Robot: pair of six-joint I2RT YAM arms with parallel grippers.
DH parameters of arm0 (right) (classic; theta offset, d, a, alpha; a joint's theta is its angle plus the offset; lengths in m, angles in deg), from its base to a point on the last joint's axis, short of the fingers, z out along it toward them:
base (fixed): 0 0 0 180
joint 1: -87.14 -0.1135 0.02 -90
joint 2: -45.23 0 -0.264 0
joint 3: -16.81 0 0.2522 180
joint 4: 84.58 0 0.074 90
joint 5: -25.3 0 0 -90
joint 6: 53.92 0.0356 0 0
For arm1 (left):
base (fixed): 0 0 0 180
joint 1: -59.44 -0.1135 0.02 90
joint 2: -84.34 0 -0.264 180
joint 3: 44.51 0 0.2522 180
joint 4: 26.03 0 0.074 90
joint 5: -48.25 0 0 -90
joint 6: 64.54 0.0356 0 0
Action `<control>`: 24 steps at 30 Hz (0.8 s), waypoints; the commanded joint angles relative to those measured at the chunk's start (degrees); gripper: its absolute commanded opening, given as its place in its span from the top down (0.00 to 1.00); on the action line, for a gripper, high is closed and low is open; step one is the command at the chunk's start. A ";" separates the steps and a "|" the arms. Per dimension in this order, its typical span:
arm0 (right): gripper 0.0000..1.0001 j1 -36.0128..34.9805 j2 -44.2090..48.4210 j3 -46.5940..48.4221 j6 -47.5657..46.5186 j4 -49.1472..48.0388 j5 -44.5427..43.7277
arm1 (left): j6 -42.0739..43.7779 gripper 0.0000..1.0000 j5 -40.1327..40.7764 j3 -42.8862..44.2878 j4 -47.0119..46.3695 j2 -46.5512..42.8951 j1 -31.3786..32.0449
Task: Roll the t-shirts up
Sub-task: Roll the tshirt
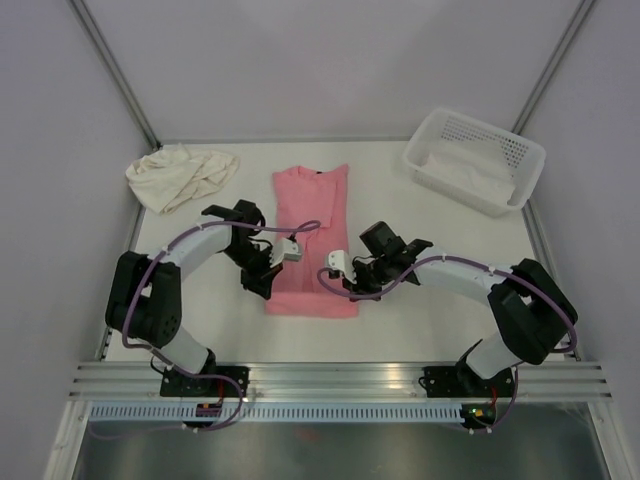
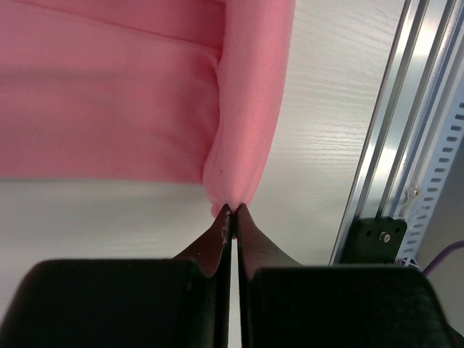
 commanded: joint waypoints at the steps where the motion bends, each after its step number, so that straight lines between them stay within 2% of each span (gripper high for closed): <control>1: 1.00 1.29 -1.09 2.22 2.79 -3.70 0.43 | -1.92 0.98 -1.74 3.06 1.99 2.66 -1.29; 8: 0.96 3.14 -3.90 3.89 7.80 -8.10 -1.59 | -6.32 0.94 -0.68 9.30 1.72 9.77 -2.43; 13: 0.76 3.22 -3.64 3.20 9.13 -9.33 -4.66 | -7.63 0.85 0.38 11.15 0.84 11.10 -2.61; 18: 0.64 5.33 0.57 2.49 12.47 -12.05 -5.28 | -9.92 0.82 1.87 12.29 -1.09 12.33 -2.61; 24: 0.63 4.81 3.92 2.32 10.55 -10.22 -1.77 | -12.72 0.82 4.85 12.65 -3.89 13.74 -2.61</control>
